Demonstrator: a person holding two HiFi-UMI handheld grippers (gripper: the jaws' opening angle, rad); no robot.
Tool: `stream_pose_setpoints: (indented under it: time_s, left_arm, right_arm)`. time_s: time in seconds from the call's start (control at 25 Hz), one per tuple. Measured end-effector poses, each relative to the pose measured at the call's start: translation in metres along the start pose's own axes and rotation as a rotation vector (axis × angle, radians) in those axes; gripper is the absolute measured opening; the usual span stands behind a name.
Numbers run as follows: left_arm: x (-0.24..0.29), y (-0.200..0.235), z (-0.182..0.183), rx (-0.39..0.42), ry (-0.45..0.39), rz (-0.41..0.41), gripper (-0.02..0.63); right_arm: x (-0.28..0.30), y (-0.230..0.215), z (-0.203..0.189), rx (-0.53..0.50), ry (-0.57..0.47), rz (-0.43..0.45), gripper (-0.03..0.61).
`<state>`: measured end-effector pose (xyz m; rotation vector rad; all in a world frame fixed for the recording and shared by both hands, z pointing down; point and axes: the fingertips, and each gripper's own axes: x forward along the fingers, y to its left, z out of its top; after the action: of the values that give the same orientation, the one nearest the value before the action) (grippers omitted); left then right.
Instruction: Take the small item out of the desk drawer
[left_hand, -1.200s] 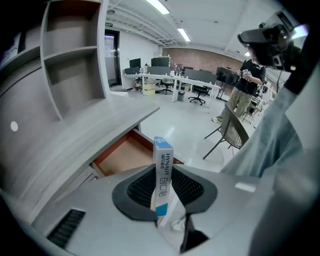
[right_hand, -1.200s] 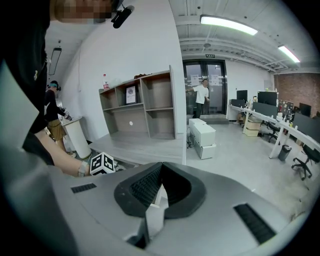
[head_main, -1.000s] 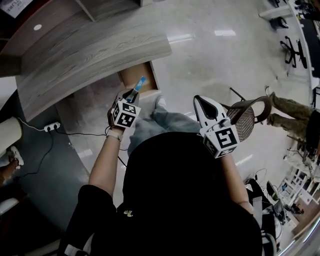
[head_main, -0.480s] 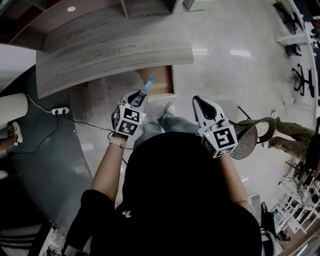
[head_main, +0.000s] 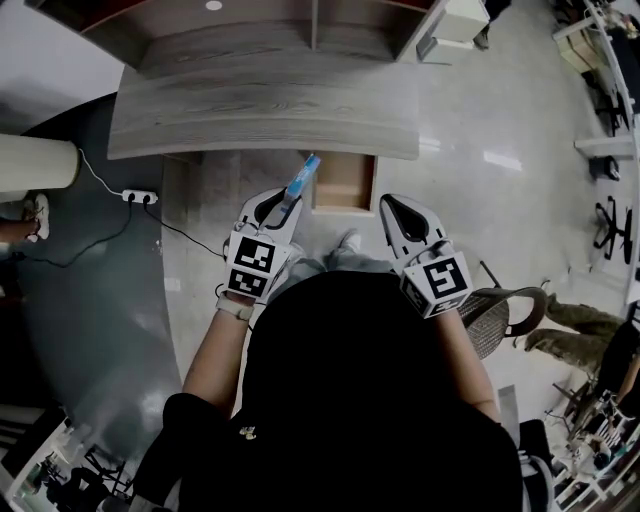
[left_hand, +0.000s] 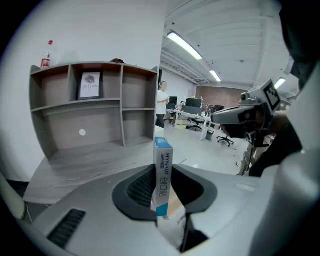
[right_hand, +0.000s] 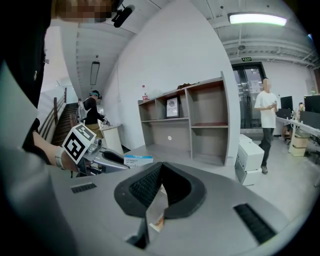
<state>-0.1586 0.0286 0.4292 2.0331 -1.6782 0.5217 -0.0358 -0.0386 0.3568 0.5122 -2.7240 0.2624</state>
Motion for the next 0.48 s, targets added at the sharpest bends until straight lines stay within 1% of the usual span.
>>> stream_pose_setpoints:
  time_s: [0.2, 0.32, 0.48]
  left_arm:
    - [-0.04, -0.006, 0.036, -0.067, -0.118, 0.061, 0.101]
    - [-0.062, 0.004, 0.051, -0.085, -0.182, 0.111, 0.101]
    - [-0.09, 0.02, 0.063, -0.124, -0.247, 0.149, 0.101]
  right_arm:
    - [-0.007, 0.009, 0.033, 0.015, -0.048, 0.031, -0.003]
    - [0.0, 0.02, 0.046, -0.015, -0.067, 0.077, -0.003]
    - [0.012, 0.038, 0.072, -0.029, -0.11, 0.118, -0.003]
